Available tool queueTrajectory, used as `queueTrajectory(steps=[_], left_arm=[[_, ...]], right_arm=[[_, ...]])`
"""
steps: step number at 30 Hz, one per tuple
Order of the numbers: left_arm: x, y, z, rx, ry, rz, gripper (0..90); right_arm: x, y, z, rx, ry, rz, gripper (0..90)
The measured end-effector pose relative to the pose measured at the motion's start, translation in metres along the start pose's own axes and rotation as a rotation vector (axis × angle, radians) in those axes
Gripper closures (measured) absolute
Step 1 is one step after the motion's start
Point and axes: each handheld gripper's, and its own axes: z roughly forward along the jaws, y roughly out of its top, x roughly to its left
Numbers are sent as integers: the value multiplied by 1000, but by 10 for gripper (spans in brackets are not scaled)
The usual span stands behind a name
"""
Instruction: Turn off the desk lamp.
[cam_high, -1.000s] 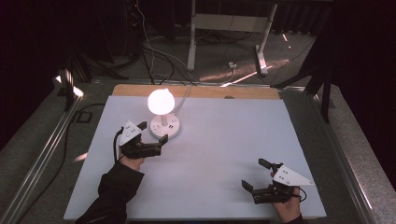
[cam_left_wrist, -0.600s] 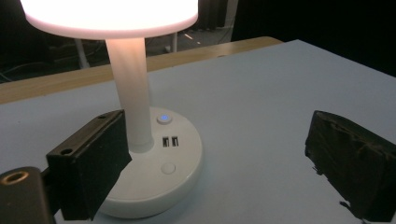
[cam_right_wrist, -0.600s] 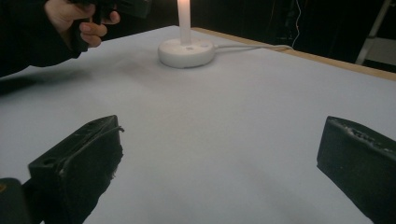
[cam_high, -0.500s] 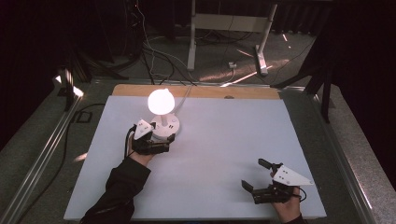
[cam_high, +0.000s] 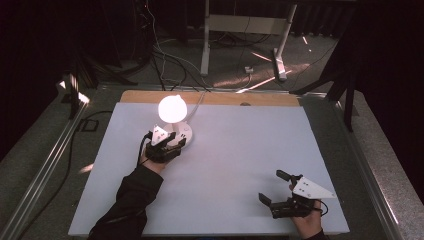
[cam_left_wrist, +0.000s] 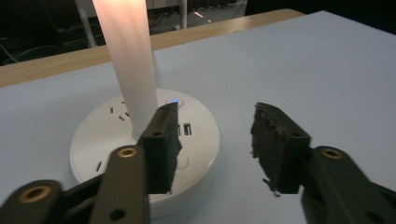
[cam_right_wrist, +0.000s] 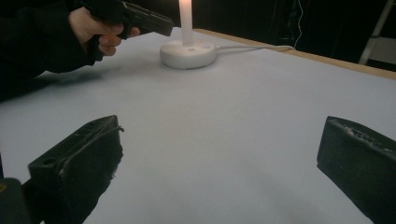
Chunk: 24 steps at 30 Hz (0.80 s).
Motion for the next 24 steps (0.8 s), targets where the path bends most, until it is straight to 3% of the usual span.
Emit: queueTrajectory(steps=[4, 6, 8, 24], left_arm=[[2, 1, 2, 12, 26, -17, 683], [4, 0, 3, 6, 13, -15, 822], [5, -1, 5, 13, -5, -3, 894], [15, -7, 16, 62, 13, -21, 900]], right_arm=[[0, 0, 0, 0, 0, 1, 0], [0, 0, 0, 0, 1, 0, 0], [0, 0, 0, -1, 1, 1, 0], [0, 0, 0, 3, 3, 1, 0]])
